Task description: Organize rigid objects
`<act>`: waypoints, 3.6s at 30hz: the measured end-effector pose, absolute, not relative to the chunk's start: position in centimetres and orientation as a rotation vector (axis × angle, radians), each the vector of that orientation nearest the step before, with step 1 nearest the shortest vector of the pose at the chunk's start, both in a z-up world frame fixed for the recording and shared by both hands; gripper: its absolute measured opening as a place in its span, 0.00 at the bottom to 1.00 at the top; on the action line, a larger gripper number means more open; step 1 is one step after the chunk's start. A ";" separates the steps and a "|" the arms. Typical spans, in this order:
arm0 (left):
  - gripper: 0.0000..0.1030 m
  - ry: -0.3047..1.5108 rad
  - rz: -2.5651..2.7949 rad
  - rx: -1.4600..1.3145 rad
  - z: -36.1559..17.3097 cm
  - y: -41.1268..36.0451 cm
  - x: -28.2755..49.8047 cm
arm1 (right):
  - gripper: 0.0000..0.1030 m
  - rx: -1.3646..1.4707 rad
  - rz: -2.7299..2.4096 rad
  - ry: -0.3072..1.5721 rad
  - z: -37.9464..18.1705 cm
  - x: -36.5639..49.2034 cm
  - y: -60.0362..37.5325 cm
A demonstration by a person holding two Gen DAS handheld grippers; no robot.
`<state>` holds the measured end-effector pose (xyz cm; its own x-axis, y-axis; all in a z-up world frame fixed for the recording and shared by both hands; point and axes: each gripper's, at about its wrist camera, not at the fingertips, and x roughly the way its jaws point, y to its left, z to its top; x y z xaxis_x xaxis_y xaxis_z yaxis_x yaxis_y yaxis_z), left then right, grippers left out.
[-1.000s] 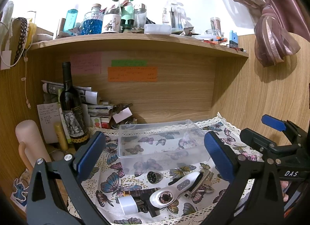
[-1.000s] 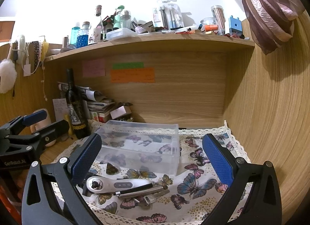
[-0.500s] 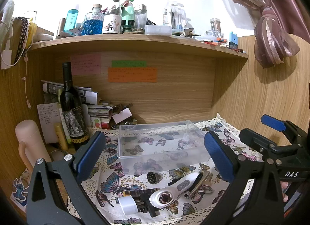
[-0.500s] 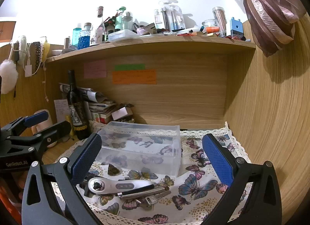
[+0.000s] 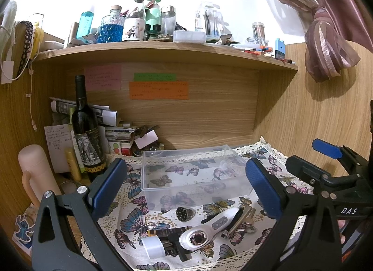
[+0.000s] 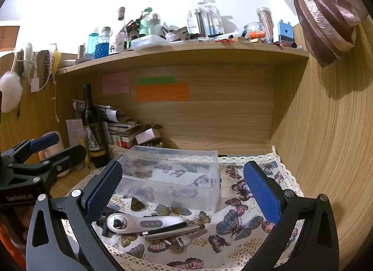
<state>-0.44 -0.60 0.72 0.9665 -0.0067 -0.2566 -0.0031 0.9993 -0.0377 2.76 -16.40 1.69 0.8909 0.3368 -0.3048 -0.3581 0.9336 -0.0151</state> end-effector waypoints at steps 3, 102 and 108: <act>1.00 0.260 -0.003 -0.038 0.7 -0.6 -0.4 | 1.00 -0.072 0.362 0.304 1.7 2.7 -16.4; 0.45 0.639 0.065 -0.164 -11.1 6.7 3.0 | 0.14 -0.124 0.448 0.851 -11.3 10.6 -13.0; 0.45 0.602 0.056 -0.155 -9.1 6.5 3.3 | 0.14 -0.093 0.442 0.748 -7.8 9.6 -15.1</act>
